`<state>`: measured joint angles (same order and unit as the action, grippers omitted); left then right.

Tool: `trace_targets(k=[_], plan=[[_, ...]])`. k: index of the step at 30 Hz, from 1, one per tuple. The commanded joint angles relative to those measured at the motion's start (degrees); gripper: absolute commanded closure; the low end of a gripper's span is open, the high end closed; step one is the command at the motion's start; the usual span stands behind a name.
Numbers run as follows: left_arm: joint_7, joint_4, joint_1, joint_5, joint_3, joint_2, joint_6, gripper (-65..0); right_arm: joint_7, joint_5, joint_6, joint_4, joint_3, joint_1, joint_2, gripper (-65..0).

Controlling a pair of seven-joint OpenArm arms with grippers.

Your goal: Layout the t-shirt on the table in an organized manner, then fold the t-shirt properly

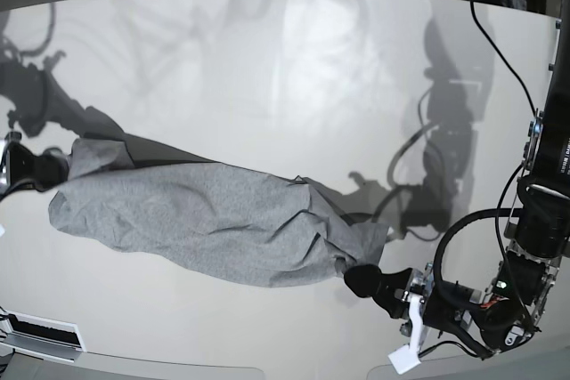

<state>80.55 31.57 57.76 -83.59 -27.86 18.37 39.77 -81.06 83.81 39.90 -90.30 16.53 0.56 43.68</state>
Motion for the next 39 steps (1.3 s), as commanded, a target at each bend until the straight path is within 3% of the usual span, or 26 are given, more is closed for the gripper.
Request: trace_targets(k=[1, 9, 14, 21, 27, 33, 39], plan=[[-0.6, 0.8, 1.7, -1.4, -0.6, 0.3, 0.2, 0.0, 1.1, 1.2, 0.1, -0.7, 0.6, 0.1, 2.0, 0.0], [-0.6, 0.8, -4.0, -1.4, -8.8, 3.2, 0.2, 0.0, 1.1, 1.2, 0.1, -0.7, 0.6, -6.9, 2.9, 0.0], [-0.6, 0.8, -6.6, -1.4, -10.5, 4.0, 0.2, 0.0, 1.1, 1.2, 0.1, -0.7, 0.6, -9.2, 2.9, 0.0], [-0.6, 1.6, -7.1, -1.4, -10.5, 6.9, 0.2, 0.0, 1.1, -2.0, 0.1, -0.6, 0.6, -14.8, 6.8, 0.0], [-0.6, 8.5, -6.3, -1.4, -10.5, 13.5, 0.2, 0.0, 1.1, -5.1, 0.1, -0.7, 0.6, -16.1, 10.6, 0.0], [-0.6, 18.7, -5.0, -1.4, -10.5, 24.1, 0.2, 0.0, 1.1, -6.5, 0.1, -0.7, 0.6, -16.1, 15.3, 0.0], [-0.6, 22.9, -1.1, -1.4, -10.5, 32.3, 0.2, 0.0, 1.1, -4.9, 0.1, -0.7, 0.6, -16.1, 18.1, 0.0]])
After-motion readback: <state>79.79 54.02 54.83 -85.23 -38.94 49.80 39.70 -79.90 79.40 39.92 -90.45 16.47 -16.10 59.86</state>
